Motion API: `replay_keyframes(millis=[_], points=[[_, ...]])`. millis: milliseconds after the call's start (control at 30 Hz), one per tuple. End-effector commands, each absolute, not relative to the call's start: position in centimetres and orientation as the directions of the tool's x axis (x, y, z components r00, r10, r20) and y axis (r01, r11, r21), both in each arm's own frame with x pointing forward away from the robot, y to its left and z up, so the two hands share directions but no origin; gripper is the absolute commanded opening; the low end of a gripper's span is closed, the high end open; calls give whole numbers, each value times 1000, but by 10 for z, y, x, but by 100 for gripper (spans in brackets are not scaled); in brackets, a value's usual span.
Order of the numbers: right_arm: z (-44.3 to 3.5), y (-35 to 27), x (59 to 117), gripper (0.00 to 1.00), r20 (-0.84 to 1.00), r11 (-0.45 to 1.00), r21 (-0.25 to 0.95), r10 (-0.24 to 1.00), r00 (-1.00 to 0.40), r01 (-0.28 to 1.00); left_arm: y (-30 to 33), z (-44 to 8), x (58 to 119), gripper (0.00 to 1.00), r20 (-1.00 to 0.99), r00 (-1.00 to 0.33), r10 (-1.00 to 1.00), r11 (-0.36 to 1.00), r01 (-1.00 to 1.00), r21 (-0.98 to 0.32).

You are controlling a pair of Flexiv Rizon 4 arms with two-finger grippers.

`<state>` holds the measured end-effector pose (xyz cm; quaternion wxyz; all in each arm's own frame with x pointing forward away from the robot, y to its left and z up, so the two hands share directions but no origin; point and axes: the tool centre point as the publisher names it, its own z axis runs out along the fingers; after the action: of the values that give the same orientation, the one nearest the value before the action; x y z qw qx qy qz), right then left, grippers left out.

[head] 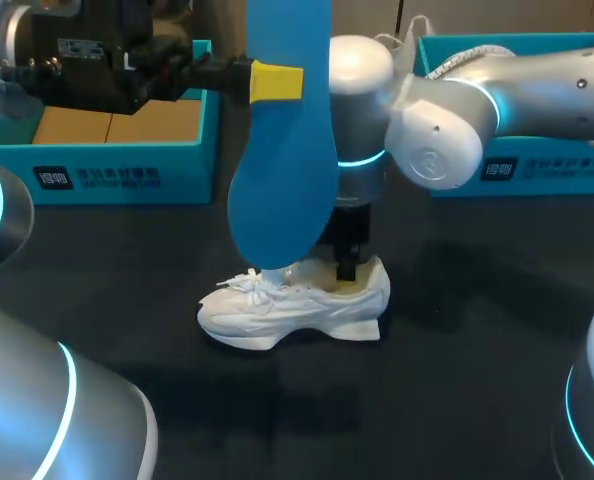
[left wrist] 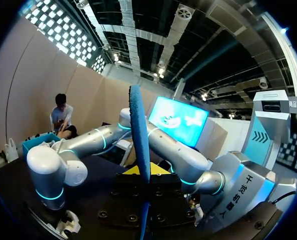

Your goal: Take the shoe out of the shoebox, open the shoe tongue, remove and reinsert the insole, then place the shoe into the shoebox

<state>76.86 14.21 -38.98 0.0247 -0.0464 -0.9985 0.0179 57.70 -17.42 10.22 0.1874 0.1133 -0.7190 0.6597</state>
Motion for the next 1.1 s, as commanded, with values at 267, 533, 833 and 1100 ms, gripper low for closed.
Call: replay_keyframes(millis=[267,533,833,1100], points=[[-366,149,753,0,42,979,-9,206,-978,206,-175,102,577,0,419,-904,84,106,-410,-906],[-345,155,737,0,11,885,38,465,-885,465,-175,102,577,0,419,-904,84,106,-410,-906],[-331,166,718,0,-23,613,109,789,-614,783,-175,102,577,0,419,-904,84,106,-410,-906],[-330,178,694,0,-38,340,160,940,-339,926,-175,102,577,0,419,-904,84,106,-410,-906]])
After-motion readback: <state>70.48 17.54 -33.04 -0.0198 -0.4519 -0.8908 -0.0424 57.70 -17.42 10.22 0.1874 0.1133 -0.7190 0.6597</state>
